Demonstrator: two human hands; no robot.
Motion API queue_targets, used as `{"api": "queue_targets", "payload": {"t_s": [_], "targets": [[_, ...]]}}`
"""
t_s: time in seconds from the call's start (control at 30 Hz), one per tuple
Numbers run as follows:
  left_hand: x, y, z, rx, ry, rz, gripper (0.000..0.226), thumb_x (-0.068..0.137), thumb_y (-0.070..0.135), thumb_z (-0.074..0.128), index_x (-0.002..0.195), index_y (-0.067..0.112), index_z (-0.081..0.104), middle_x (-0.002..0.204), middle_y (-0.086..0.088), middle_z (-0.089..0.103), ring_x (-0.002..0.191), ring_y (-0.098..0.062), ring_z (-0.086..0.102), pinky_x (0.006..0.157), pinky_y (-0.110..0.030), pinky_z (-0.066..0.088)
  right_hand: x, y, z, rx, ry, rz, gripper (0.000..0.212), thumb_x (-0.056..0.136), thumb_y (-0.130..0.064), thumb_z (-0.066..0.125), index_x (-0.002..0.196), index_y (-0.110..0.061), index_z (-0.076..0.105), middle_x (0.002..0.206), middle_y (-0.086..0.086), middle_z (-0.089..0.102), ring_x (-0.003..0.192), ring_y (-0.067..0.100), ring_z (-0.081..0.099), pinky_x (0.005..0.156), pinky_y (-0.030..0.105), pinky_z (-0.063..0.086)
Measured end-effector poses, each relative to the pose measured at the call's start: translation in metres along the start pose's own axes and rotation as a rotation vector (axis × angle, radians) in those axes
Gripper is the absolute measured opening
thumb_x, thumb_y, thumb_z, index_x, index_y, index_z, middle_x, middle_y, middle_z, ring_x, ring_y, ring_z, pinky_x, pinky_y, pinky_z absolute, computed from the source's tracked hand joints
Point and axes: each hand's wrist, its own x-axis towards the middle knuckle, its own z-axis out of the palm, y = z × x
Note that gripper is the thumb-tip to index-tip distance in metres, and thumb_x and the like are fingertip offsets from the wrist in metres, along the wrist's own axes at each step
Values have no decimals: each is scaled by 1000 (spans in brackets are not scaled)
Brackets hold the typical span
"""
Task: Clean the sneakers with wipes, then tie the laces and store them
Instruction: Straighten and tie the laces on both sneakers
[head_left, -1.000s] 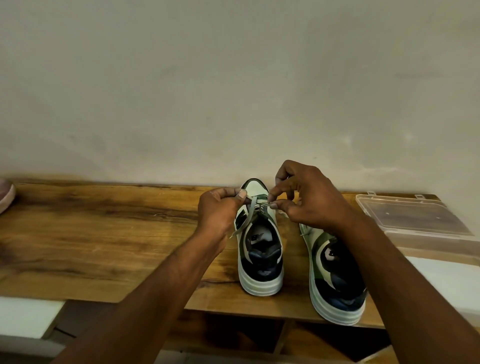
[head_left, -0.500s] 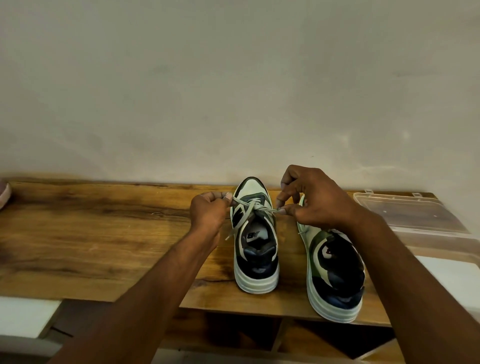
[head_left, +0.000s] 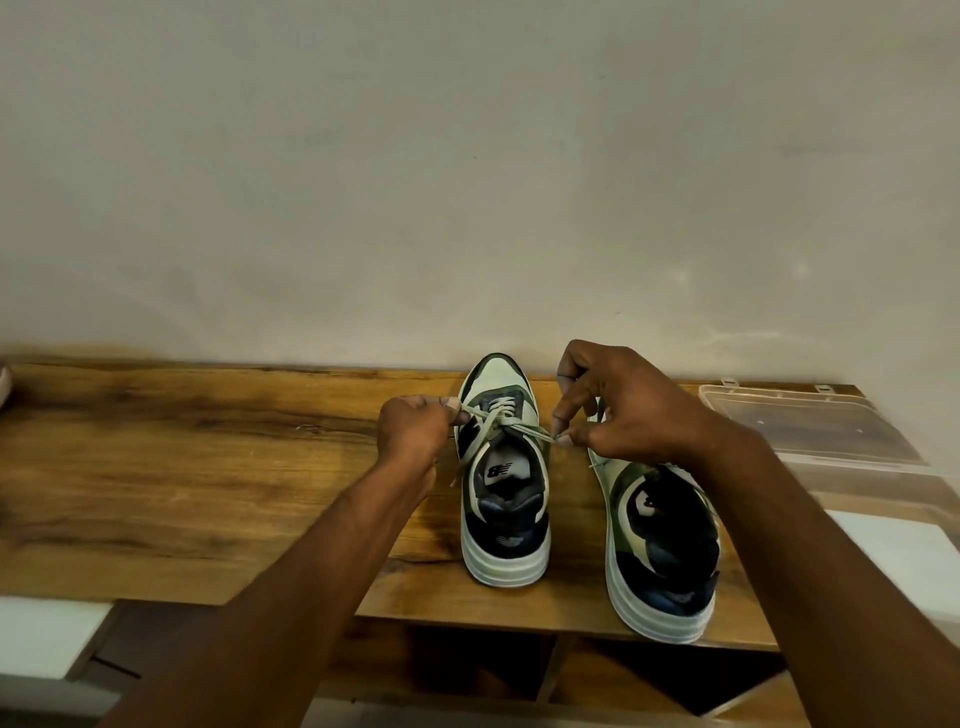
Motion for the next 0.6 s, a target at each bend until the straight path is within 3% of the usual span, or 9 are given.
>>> {"api": "queue_targets", "payload": {"t_s": [0.23, 0.47, 0.6], "targets": [[6, -6, 3, 30, 14, -8, 23, 94, 13, 70, 72, 11, 74, 85, -10, 79, 52, -13, 43, 52, -25, 31, 2, 1, 2, 2, -47, 72, 25, 65, -17, 93, 65, -36, 76, 89, -17, 55, 70, 9, 57, 66, 41, 53], [3, -7, 4, 51, -17, 27, 18, 98, 16, 68, 82, 9, 72, 82, -6, 76, 51, -9, 45, 46, -20, 32, 3, 2, 5, -43, -94, 107, 16, 66, -20, 93, 75, -27, 81, 94, -16, 58, 75, 12, 60, 72, 40, 56], [1, -8, 3, 91, -26, 87, 17, 98, 18, 69, 82, 12, 72, 82, -5, 76, 54, -11, 54, 49, -22, 37, 2, 4, 5, -90, -83, 110, 15, 68, -26, 92, 75, -32, 80, 99, -14, 56, 77, 6, 56, 74, 39, 55]]}}
